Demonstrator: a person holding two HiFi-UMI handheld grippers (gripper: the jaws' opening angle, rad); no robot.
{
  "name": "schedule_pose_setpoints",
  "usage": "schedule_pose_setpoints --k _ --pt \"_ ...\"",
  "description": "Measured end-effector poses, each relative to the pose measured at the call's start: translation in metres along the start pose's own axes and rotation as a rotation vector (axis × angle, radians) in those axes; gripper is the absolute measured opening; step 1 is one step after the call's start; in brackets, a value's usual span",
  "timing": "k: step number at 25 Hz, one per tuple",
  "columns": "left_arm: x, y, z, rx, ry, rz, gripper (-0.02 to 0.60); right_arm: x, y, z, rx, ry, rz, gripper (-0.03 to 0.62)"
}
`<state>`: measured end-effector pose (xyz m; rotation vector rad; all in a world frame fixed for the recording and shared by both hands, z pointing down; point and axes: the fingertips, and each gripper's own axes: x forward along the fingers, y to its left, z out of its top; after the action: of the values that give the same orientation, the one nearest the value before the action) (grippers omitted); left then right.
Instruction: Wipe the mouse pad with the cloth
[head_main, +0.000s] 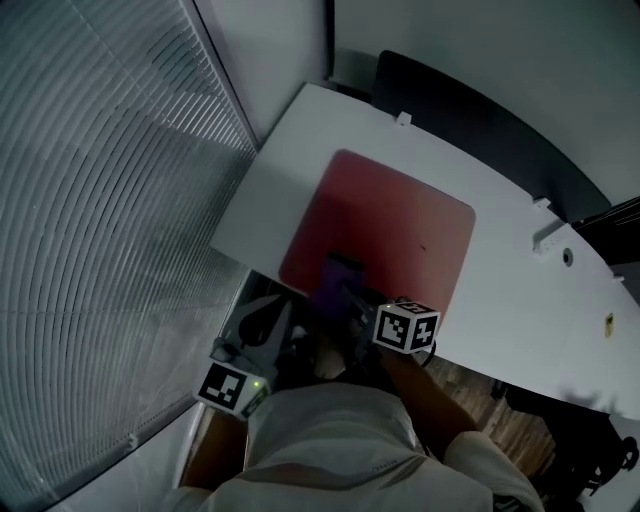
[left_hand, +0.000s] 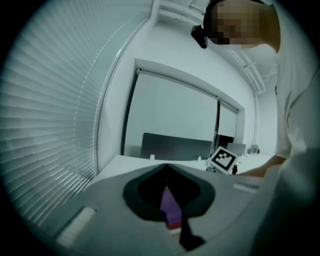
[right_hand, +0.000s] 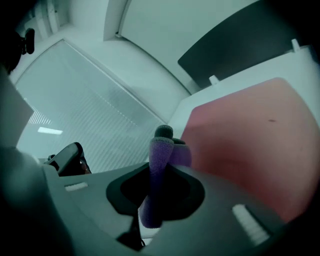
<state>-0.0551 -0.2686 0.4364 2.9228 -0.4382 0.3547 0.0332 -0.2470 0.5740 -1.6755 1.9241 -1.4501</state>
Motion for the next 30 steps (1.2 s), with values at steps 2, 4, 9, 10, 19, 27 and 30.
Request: schedule_pose_setpoints --k 2,4,9,10,19,27,30 --pt "-0.015 0.018 0.0 -0.025 -0.005 0.014 0.002 0.038 0.022 -0.012 -0.005 0.037 0.028 0.049" --pt "-0.029 0.033 -0.002 -0.045 -0.006 0.019 0.002 0.07 0.034 -0.021 -0.005 0.058 0.028 0.049" --pt "-0.057 0.063 -0.012 -0.059 0.015 0.029 0.002 0.128 0.03 -0.034 0.005 0.09 -0.01 0.049" --pt "-0.058 0.068 -0.014 -0.072 0.023 0.033 0.002 0.133 0.023 -0.038 0.015 0.102 -0.025 0.049" --pt "-0.043 0.058 -0.007 -0.072 0.019 -0.044 0.002 0.071 -0.049 -0.056 0.026 0.091 -0.253 0.049" --pt "0.006 -0.008 0.008 -0.041 0.012 -0.153 0.002 -0.059 -0.128 -0.066 0.098 -0.005 -0.417 0.049" --pt "0.027 -0.035 0.006 -0.038 0.021 -0.193 0.002 -0.103 -0.153 -0.068 0.12 -0.033 -0.461 0.049"
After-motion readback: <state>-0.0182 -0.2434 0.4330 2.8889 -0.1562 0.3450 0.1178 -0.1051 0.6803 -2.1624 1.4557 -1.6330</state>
